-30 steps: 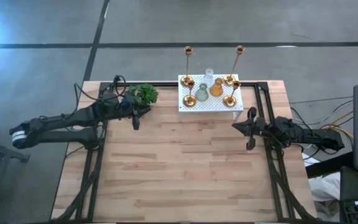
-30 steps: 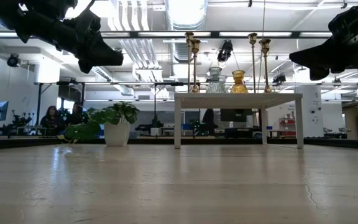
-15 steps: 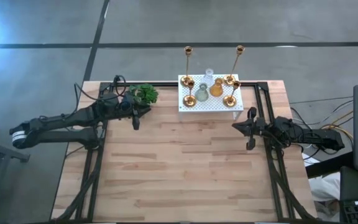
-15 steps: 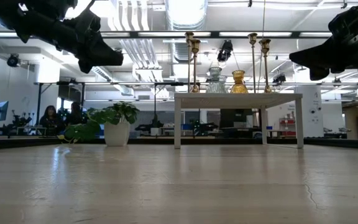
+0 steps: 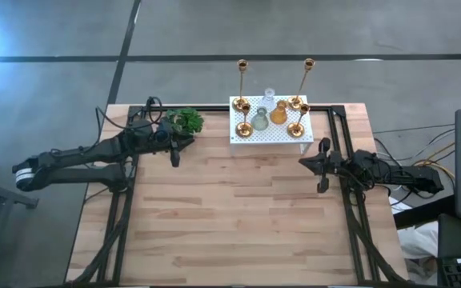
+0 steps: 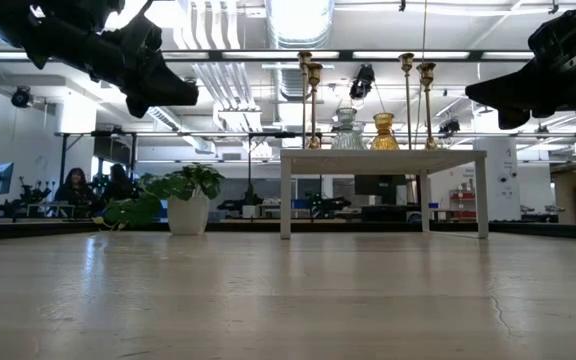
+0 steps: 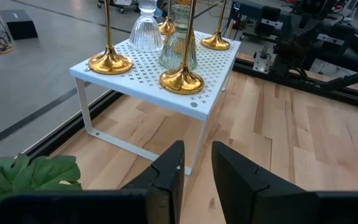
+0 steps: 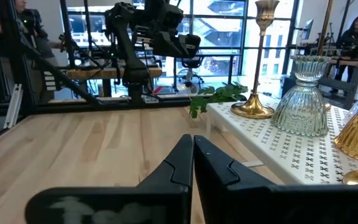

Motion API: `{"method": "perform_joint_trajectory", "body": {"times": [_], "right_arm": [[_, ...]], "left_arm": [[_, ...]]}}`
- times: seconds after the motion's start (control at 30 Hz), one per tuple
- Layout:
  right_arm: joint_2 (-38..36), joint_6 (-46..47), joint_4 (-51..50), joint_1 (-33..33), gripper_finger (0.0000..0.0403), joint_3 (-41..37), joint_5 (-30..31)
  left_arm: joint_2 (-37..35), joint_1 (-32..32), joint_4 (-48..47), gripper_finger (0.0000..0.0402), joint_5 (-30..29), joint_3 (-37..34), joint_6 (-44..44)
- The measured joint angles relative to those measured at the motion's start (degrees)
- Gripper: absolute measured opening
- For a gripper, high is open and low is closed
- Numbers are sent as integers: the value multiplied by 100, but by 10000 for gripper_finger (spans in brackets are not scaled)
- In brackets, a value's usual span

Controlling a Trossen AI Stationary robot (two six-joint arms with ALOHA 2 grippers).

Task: Pick & Place candle stick holders
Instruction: Return to Home Position

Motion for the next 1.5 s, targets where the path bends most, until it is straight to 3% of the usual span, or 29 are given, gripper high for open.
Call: {"method": "perform_joint_trajectory", "body": {"times": [0.4, 0.7, 0.83, 1.13, 1.5], "right_arm": [[0, -4, 0, 0, 9, 0, -1], [-2, -1, 0, -2, 9, 2, -1], [-2, 4, 0, -1, 9, 2, -1], [2, 4, -1, -2, 8, 4, -1], [-4, -8, 0, -1, 8, 4, -1]], "left_arm": [[-346, -19, -56, 85, -1, -14, 1], [-2335, -388, 25, 85, 4, -890, -41], [-3173, -805, 201, 85, 62, -1354, 393], [-4304, -1494, -26, 85, 69, -2007, 1195], [-4312, -1619, 63, 85, 25, -2728, 1167]]}}
